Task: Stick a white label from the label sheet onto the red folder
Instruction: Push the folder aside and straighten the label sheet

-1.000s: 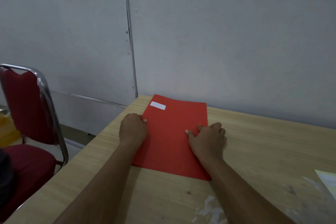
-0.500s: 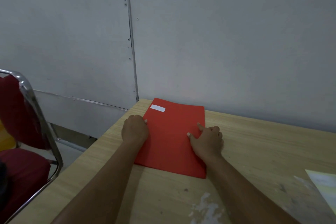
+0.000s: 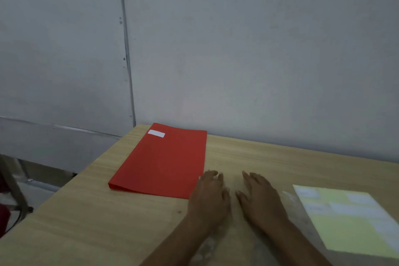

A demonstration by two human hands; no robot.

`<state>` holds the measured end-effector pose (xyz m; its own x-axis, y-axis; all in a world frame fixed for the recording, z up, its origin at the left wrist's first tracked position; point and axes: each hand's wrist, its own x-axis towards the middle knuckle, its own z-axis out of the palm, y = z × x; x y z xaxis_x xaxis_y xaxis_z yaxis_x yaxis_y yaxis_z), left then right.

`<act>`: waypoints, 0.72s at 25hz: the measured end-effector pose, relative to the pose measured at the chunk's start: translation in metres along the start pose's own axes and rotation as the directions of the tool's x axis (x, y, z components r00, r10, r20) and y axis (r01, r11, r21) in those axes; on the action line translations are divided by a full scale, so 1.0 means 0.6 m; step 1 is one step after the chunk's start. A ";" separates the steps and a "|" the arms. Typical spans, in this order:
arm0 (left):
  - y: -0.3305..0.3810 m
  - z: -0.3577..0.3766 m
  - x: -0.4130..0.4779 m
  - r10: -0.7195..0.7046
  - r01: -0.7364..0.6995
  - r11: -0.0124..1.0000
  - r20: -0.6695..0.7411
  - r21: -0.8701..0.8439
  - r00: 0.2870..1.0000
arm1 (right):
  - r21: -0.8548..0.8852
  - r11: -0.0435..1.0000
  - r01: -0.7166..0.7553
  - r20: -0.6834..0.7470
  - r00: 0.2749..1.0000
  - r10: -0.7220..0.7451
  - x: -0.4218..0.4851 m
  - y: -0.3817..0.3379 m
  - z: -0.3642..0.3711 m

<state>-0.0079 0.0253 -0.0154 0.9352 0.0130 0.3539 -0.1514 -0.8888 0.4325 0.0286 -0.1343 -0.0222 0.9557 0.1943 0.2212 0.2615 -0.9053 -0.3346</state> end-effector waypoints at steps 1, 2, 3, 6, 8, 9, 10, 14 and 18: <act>0.029 0.016 -0.017 0.033 -0.033 0.999 -0.006 0.002 0.999 | -0.003 1.000 -0.015 0.026 1.000 0.015 -0.021 0.021 -0.005; 0.052 0.029 -0.032 0.046 -0.046 0.999 -0.008 -0.011 0.999 | 0.007 1.000 -0.023 0.043 0.999 0.023 -0.039 0.038 -0.009; 0.069 0.039 -0.044 0.038 -0.038 0.999 0.014 -0.030 0.999 | 0.022 1.000 -0.017 0.055 0.998 0.015 -0.054 0.050 -0.012; 0.087 0.067 -0.061 0.026 -0.031 0.998 0.105 0.046 0.994 | 0.022 0.998 0.056 0.094 0.994 -0.058 -0.087 0.076 -0.017; 0.088 0.072 -0.064 0.041 -0.054 0.993 0.122 0.103 0.992 | 0.017 0.997 0.076 0.120 0.990 -0.078 -0.098 0.081 -0.020; 0.089 0.072 -0.065 0.039 -0.053 0.993 0.125 0.105 0.991 | 0.044 0.996 0.073 0.125 0.989 -0.078 -0.101 0.081 -0.023; 0.088 0.071 -0.066 0.029 -0.042 0.995 0.128 0.095 0.991 | 0.095 0.993 0.072 0.125 0.989 -0.084 -0.102 0.078 -0.028; 0.096 0.070 -0.063 0.044 -0.054 0.995 0.110 0.088 0.993 | 0.446 0.894 0.033 0.033 0.998 -0.054 -0.111 0.098 -0.076; 0.164 0.093 -0.043 0.151 -0.152 0.988 0.165 -0.007 0.975 | 0.367 0.930 0.029 -0.135 0.991 0.023 -0.136 0.165 -0.123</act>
<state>-0.0289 -0.0880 -0.0282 0.9415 -0.1967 0.2736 -0.2936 -0.8773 0.3796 -0.0332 -0.2677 -0.0059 0.9343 0.1208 0.3353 0.3203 -0.6974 -0.6411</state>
